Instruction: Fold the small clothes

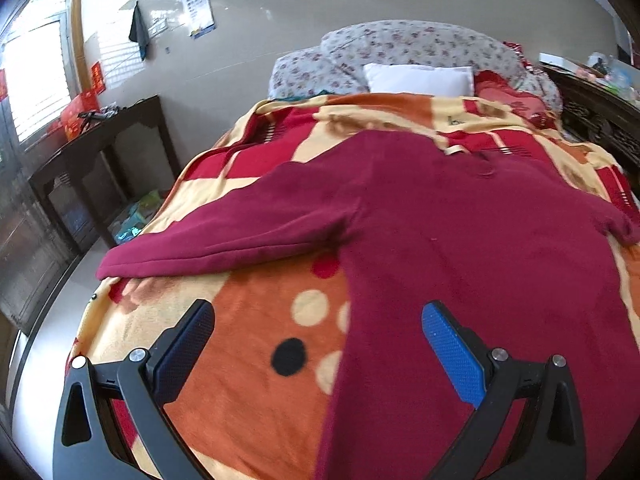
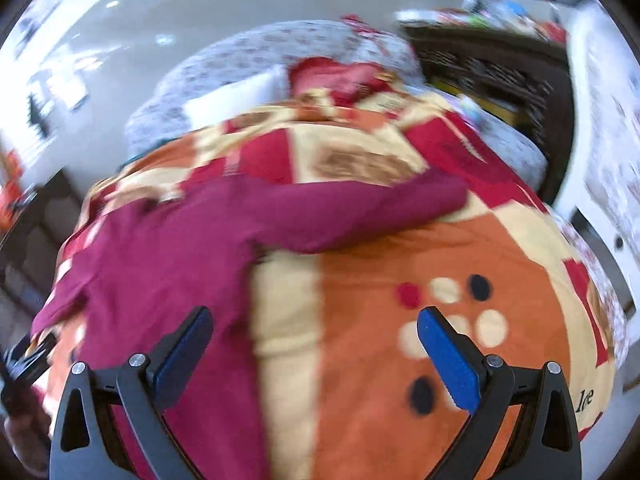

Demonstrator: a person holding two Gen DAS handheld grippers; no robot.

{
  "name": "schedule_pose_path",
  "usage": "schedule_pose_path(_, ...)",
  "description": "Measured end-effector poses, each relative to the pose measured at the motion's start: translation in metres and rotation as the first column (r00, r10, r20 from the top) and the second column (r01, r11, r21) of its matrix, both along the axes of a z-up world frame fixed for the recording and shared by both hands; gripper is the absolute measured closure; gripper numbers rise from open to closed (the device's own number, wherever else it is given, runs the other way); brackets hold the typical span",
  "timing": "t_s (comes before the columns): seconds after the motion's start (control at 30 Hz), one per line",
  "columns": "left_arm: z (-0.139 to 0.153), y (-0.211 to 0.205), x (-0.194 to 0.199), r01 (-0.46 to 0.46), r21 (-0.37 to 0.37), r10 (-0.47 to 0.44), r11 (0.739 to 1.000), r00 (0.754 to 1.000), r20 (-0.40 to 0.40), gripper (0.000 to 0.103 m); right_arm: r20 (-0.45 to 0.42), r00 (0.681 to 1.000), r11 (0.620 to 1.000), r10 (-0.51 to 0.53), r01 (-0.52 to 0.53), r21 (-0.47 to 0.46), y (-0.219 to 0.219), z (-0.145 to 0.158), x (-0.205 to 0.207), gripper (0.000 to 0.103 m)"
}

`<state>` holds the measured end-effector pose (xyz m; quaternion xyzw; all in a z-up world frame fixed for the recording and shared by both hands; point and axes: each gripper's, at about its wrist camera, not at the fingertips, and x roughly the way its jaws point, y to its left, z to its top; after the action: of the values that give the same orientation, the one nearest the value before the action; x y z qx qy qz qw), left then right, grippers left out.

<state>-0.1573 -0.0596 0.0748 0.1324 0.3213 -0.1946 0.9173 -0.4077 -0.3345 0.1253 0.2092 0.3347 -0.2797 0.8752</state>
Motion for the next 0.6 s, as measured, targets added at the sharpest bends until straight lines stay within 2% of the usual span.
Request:
schedule_pose_path(0.13,0.004,-0.004,-0.012,0.025,-0.029,-0.026,0.999,0.999,-0.023,0.000,0.032,0.995,0.996,0.091,-0.090,-0.018,0.053,0.012,0.025,0.000)
schedule_pose_path(0.27,0.005,-0.008,-0.021,0.042,-0.031,-0.042,0.999,0.999,-0.025,0.000,0.027,0.992,0.991,0.124,-0.122,-0.048,0.083,0.005,0.054,0.000)
schedule_pose_path(0.43,0.004,-0.009,-0.024,0.043,-0.035,-0.044,0.998,0.998,-0.033,0.000,-0.028,0.991,0.989,0.128,-0.130,-0.064,0.099,-0.012,0.090,0.000)
schedule_pose_path(0.6,-0.006,-0.010,-0.019,0.040,-0.032,-0.042,0.999,0.997,-0.066,0.000,-0.039,0.990,0.989,0.137,-0.138,-0.050,0.100,-0.021,0.110,0.000)
